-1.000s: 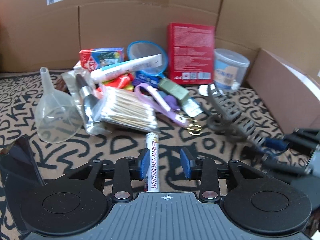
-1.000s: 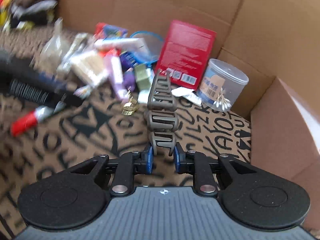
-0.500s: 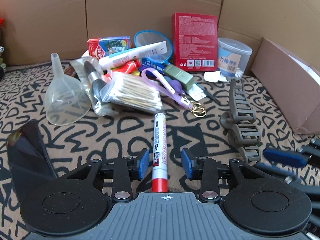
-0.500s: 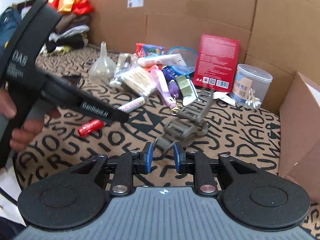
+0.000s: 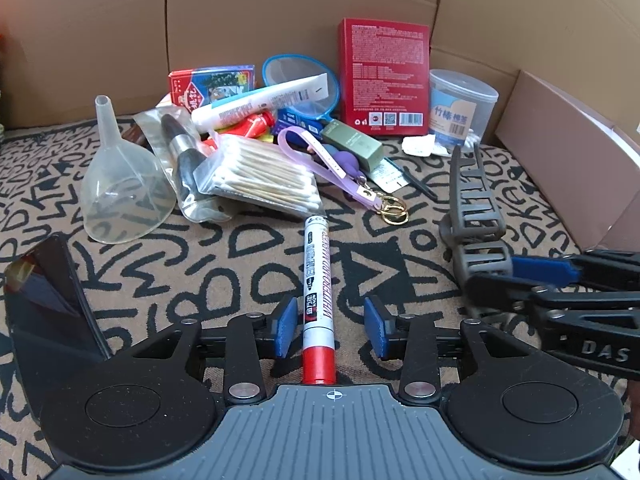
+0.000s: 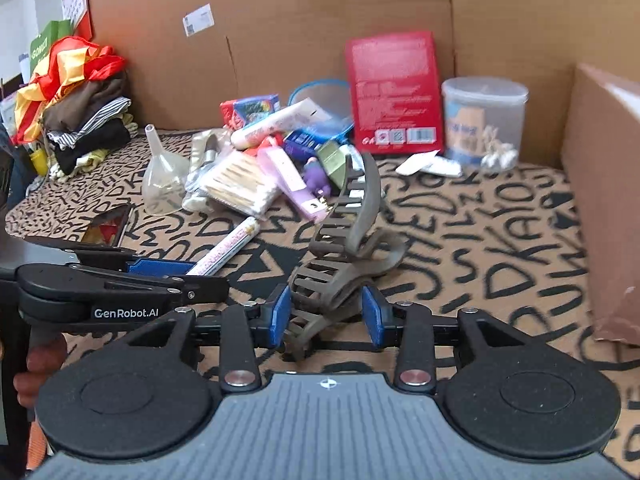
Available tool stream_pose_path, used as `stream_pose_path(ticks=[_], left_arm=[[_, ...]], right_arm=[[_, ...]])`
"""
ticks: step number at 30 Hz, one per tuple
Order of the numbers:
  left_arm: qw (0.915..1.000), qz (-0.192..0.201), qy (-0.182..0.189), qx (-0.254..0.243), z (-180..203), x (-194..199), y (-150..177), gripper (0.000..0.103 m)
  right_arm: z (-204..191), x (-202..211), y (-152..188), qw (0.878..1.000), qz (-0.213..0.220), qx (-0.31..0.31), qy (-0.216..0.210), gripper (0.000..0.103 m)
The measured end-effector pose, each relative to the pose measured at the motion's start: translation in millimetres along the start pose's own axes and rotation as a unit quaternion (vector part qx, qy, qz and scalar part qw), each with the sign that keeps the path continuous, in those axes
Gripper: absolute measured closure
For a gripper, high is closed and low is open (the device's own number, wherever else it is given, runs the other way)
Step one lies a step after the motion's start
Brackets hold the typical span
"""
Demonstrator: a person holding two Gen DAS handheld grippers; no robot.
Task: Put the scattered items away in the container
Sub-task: 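Grasp the white marker with the left tool while the right tool grasps the grey claw clip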
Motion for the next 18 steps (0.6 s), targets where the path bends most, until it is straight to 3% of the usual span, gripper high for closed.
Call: stream_pose_path(ticks=[1,3,4,6,9,11,12,14,17,18], left_arm=[[1.0000,0.000,-0.003,0.000,-1,0,0,0.083],[1.0000,0.000,-0.005,0.002,-3,1,1,0.089],[1.0000,0.000,-0.002,0.007,-4,2,1,0.090],[0.9999,-0.001,0.004,0.016,-7,4,1,0.090],[0.9999,0.000,0.005,0.013,-5,7,1,0.089],[0.9999,0.002,0.010,0.010,-2,9,2,0.080],[0.9999,0.003,0.010,0.008,0,11,2,0.070],[1.0000,0.005,0.007,0.001,3,14,3,0.066],[1.0000,0.005,0.000,-0.005,5,15,4,0.063],[1.0000,0.003,-0.003,-0.005,4,14,5,0.060]], right_arm=[[-4,0,1,1.000,0.004,0.016,0.007,0.067],[-16,4,3,0.996,0.024,0.079,0.043,0.072],[-22,7,5,0.991,0.033,0.115,0.063,0.077],[-33,13,11,0.977,0.045,0.185,0.094,0.096],[-40,22,20,0.967,0.041,0.235,0.093,0.096],[-41,26,25,0.967,0.038,0.236,0.089,0.095],[-39,28,25,0.970,0.036,0.225,0.083,0.094],[-35,33,23,0.979,0.035,0.189,0.066,0.089],[-29,37,15,0.985,0.048,0.151,0.060,0.061],[-28,37,13,0.985,0.056,0.147,0.065,0.046]])
Point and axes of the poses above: each gripper's, at about its wrist camera, not at the fingertips, and x roughly against the way its jaws point, z to its right, y to its underside, the point moved 4 cm from there along -x, roughly the way its jaws point, and after that the axes turned 10 degrees about -x, right-handed, at the moved point
